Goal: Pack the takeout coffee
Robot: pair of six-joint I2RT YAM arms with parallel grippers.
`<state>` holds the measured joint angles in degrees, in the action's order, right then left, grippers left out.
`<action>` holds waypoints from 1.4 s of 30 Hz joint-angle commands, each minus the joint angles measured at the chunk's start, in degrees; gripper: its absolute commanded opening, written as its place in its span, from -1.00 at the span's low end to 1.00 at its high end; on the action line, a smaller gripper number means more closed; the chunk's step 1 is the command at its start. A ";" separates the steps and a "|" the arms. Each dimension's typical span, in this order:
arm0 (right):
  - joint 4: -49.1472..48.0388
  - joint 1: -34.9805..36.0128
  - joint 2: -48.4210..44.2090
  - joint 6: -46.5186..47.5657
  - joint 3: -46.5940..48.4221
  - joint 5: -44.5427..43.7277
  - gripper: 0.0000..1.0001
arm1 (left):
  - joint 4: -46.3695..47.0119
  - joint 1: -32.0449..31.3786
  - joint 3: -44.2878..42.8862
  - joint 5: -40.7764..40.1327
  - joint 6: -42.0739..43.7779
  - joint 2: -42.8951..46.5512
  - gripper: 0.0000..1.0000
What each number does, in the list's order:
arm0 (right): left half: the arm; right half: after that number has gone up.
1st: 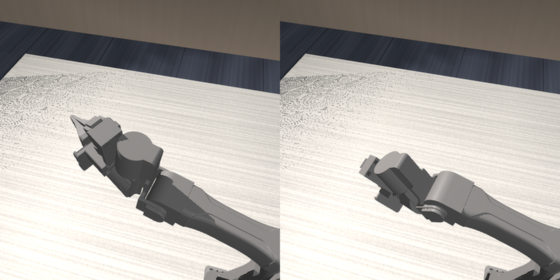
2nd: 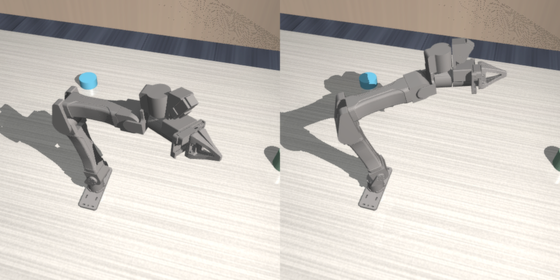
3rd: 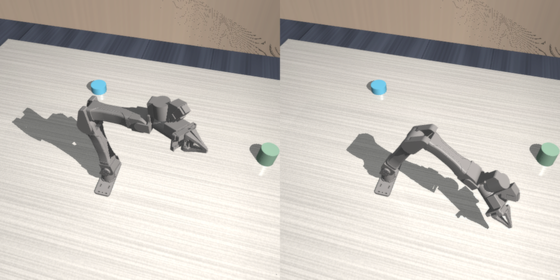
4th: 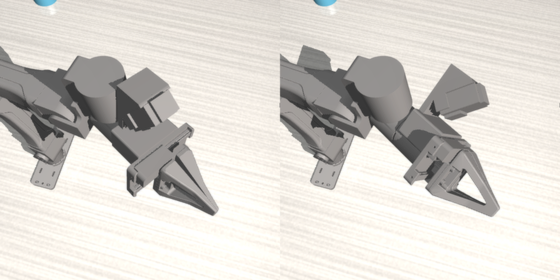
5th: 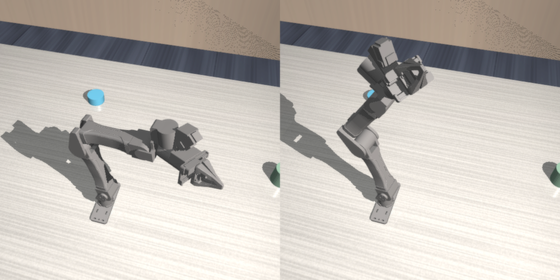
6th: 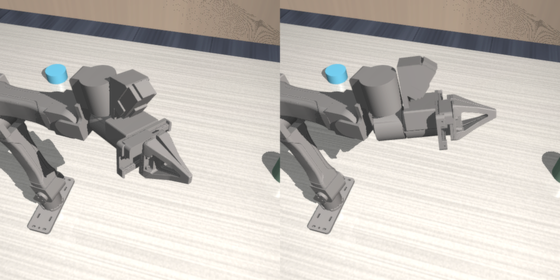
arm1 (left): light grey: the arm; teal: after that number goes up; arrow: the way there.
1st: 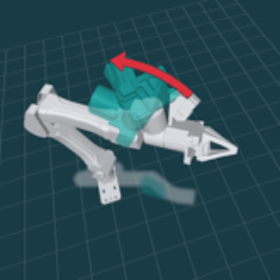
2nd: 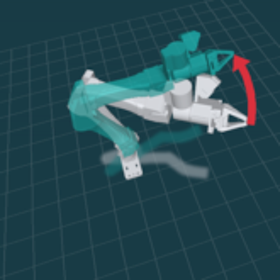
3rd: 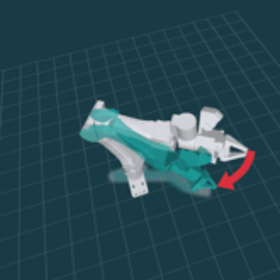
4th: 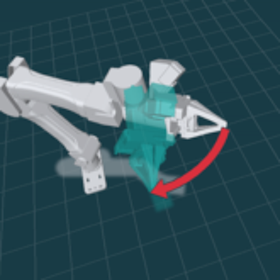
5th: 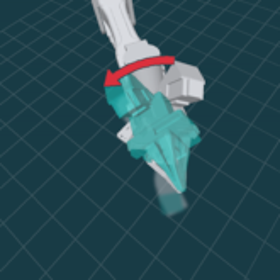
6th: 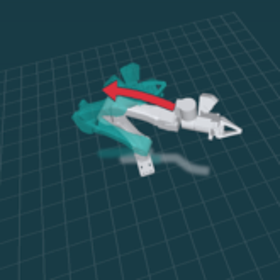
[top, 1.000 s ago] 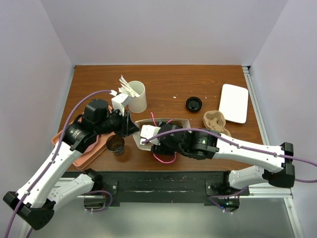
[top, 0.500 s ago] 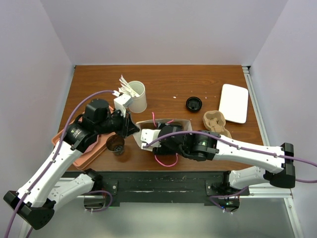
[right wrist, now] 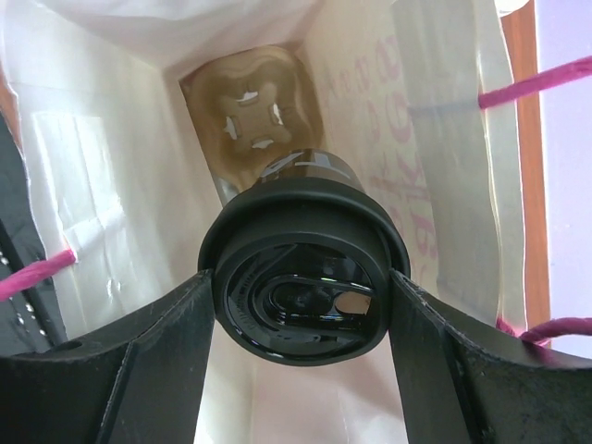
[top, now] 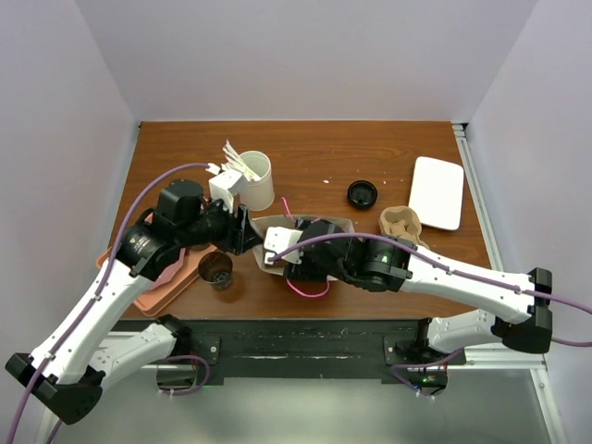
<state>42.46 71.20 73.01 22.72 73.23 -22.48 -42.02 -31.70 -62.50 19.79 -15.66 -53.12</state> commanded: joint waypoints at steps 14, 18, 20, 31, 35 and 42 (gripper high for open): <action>-4.05 0.43 5.12 -9.88 3.32 -1.16 -0.42 | -4.39 -0.20 -0.17 -5.74 -15.98 2.59 -0.27; -2.82 0.52 6.17 -11.99 4.72 -2.65 -0.43 | -5.26 -0.20 -0.08 -4.50 -15.63 1.97 -0.53; -2.29 0.87 6.88 -13.22 5.34 -3.71 -0.44 | -6.14 -0.29 -0.25 -4.93 -14.84 1.80 -0.70; 1.04 1.57 3.63 -5.69 8.06 -2.57 -0.34 | 0.26 -0.29 2.56 -4.15 -2.10 3.02 -1.00; 2.63 1.31 3.28 -2.34 10.44 -2.57 -0.34 | 2.55 -0.29 3.61 -3.44 0.28 3.90 -1.00; 4.48 1.22 2.58 -3.38 6.77 -0.37 -0.36 | 3.87 -0.20 3.61 -1.60 -0.16 3.82 -1.00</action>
<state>44.99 72.40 77.14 17.74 81.71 -23.97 -42.04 -31.70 -59.00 15.86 -17.50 -49.95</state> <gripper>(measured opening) 0.702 0.015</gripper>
